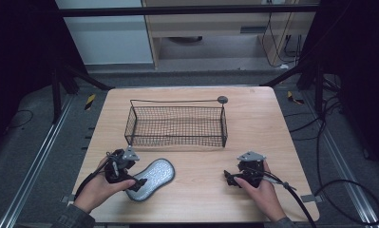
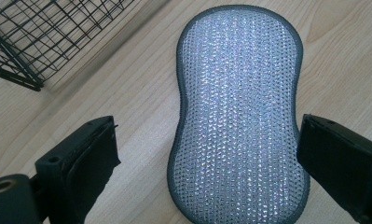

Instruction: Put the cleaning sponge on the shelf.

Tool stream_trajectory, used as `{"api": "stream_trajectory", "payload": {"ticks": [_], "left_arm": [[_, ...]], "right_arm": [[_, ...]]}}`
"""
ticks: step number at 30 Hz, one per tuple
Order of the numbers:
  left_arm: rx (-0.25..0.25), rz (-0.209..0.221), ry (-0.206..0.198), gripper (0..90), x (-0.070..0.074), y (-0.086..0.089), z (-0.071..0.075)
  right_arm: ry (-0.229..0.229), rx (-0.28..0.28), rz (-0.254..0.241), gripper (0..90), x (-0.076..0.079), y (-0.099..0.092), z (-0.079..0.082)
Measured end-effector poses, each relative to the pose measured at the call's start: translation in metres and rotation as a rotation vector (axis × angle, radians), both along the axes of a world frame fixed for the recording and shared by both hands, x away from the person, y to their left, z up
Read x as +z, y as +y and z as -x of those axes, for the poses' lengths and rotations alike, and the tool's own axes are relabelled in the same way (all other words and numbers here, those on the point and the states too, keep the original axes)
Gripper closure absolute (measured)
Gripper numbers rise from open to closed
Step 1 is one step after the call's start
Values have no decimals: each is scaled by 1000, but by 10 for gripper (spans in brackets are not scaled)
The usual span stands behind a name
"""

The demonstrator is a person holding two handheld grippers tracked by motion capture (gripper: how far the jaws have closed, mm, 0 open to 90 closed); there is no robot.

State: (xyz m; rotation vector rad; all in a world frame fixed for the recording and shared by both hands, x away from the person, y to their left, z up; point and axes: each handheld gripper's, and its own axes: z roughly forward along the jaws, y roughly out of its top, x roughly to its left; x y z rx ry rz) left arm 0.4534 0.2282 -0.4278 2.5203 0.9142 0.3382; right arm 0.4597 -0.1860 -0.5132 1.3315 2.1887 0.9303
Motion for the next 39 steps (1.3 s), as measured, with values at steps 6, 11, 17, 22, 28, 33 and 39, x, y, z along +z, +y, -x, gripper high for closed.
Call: {"api": "stream_trajectory", "payload": {"ticks": [6,11,17,22,28,33,39], "left_arm": [[-35,-44,43,48,-2,-8,-9],[-51,-56,67,45,-11,-17,-15],[-63,-65,93,44,-21,-27,-18],[-78,-80,112,41,-27,-32,-19],[-68,-95,126,40,-31,-33,-21],[-82,-102,135,39,-35,-36,-22],[-88,-109,141,38,-39,-40,-22]], "right_arm": [[1,-1,-2,7,0,0,0],[0,-1,-1,7,0,0,0],[0,2,-1,7,0,0,0],[0,3,-1,7,0,0,0],[0,5,0,7,0,0,0],[-1,8,1,7,0,0,0],[0,11,2,7,0,0,1]]}}
